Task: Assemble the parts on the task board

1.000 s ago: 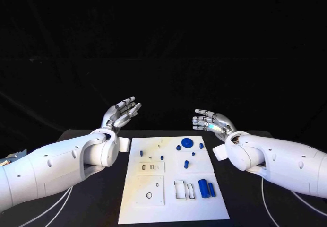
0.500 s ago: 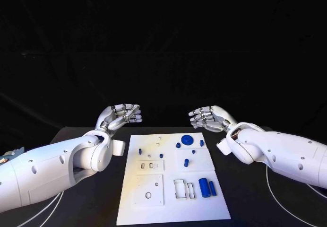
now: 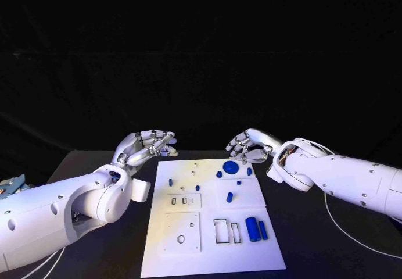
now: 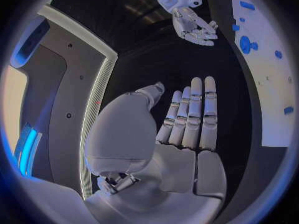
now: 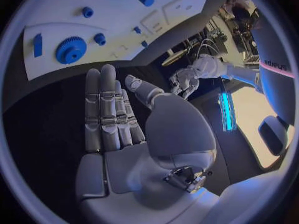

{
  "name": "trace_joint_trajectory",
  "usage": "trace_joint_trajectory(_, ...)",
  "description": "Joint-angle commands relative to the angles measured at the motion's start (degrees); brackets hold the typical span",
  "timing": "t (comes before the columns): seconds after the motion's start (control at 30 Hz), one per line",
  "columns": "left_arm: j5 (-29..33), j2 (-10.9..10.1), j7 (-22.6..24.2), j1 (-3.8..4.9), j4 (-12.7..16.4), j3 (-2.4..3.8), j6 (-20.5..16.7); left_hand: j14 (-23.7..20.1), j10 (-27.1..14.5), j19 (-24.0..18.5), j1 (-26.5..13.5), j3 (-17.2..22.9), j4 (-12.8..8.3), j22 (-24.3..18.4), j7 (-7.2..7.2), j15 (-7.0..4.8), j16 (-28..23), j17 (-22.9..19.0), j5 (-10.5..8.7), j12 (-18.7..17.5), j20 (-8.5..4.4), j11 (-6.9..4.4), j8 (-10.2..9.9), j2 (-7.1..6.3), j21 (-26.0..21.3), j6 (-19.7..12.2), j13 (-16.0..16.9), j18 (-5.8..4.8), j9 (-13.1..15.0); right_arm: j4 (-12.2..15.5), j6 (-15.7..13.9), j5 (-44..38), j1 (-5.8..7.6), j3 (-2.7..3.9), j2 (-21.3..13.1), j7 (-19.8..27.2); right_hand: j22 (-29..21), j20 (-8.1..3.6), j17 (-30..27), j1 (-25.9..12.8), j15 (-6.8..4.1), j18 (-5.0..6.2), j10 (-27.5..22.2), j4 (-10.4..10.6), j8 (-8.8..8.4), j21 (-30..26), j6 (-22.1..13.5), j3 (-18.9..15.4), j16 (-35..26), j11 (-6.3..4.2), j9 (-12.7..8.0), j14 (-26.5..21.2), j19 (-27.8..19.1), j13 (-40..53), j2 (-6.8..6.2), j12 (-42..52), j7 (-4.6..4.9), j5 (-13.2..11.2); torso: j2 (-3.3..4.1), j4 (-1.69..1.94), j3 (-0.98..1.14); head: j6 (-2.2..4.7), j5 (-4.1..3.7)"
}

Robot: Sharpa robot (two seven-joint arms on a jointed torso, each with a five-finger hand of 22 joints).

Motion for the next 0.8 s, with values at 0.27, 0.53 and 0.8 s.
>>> trace_joint_trajectory(0.27, 1.17, -1.43, -1.0, 0.99, 4.38, 0.22, 2.54, 0.58, 0.41, 0.86, -0.29, 0.21, 0.04, 0.16, 0.52, -0.08, 0.71, 0.56, 0.17, -0.62, -0.18, 0.04, -0.28, -0.73, 0.68, 0.32, -0.05, 0.3, 0.1, 2.27, 5.71, -23.33, 1.01, 0.07, 0.69, -10.8, 11.71, -0.8, 9.37, -1.55, -0.99, -1.0, 0.36, 2.25, -0.54, 10.16, 0.28, 1.53, 9.78, -0.81, 1.81, 3.19, 6.78, 1.69, -2.96, -0.18, -1.25, -0.11, 2.95, 0.84, -0.47, 0.06, -0.9)
trace_joint_trajectory(0.53, 1.45, -1.99, -1.36, 1.68, 5.52, 0.24, 2.91, 0.51, 0.35, 0.92, -0.42, 0.13, 0.04, 0.18, 0.54, -0.07, 0.82, 0.72, 0.16, -0.76, -0.21, 0.06, -0.35, -0.87, 0.76, 0.26, -0.07, 0.27, 0.1, 2.92, 5.5, -29.13, 1.18, 0.08, 1.48, -13.49, 27.84, -0.53, 16.04, -2.0, -0.62, -3.37, -5.06, 4.18, -0.8, 21.54, -1.38, 1.18, 19.48, -0.26, 3.84, 3.82, 13.49, 2.27, -4.82, 0.19, -1.06, -1.18, 4.28, 1.06, -0.58, 0.2, -1.12)
trace_joint_trajectory(0.8, 1.5, -2.1, -1.58, 1.82, 5.85, 0.24, 3.17, 0.45, 0.24, 0.95, -0.56, 0.06, 0.07, 0.19, 0.6, -0.05, 0.94, 0.89, 0.15, -0.92, -0.23, 0.1, -0.44, -0.94, 0.82, 0.16, -0.09, 0.25, 0.09, 2.83, 5.88, -31.08, 1.21, 0.08, 2.34, -14.33, 31.35, -0.49, 19.31, -1.62, -0.6, -3.86, -5.94, 4.65, -0.75, 23.95, -1.74, 1.0, 23.48, -0.27, 4.49, 3.92, 14.75, 2.67, -4.92, 0.76, -1.1, -1.32, 5.03, 1.46, -0.71, 0.05, -1.09)
